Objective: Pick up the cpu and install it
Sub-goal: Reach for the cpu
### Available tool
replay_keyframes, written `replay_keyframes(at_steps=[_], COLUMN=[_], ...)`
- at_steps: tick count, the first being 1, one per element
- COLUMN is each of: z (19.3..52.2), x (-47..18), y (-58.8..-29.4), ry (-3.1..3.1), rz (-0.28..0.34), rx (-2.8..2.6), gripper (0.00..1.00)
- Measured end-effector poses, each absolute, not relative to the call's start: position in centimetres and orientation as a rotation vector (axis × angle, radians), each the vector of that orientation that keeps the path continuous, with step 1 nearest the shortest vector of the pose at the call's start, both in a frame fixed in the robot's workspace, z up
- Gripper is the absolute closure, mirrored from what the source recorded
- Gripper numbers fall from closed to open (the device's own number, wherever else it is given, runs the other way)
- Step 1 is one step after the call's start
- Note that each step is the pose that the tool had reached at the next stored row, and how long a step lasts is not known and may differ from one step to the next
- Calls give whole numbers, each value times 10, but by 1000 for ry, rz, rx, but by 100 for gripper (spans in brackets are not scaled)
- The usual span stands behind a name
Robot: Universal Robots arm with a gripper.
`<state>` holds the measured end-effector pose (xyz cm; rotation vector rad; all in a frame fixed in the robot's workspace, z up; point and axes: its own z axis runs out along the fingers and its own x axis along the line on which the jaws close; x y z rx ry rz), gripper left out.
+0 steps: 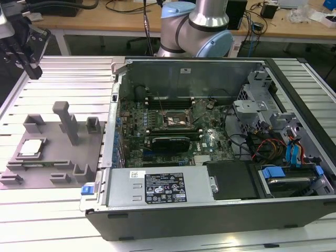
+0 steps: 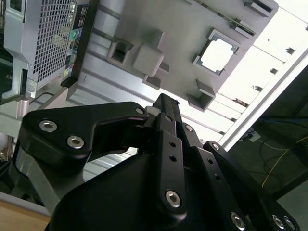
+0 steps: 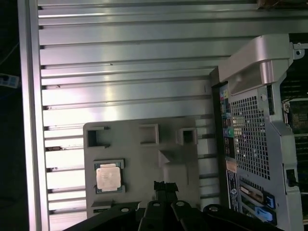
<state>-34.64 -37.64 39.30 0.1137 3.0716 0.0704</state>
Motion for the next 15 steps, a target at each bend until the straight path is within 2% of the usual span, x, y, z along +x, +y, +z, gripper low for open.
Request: replay_keyframes(at_steps=[15], z=[392], x=[-380], y=[-376], ry=[3069], rz=[70], rx=[113], gripper=[89])
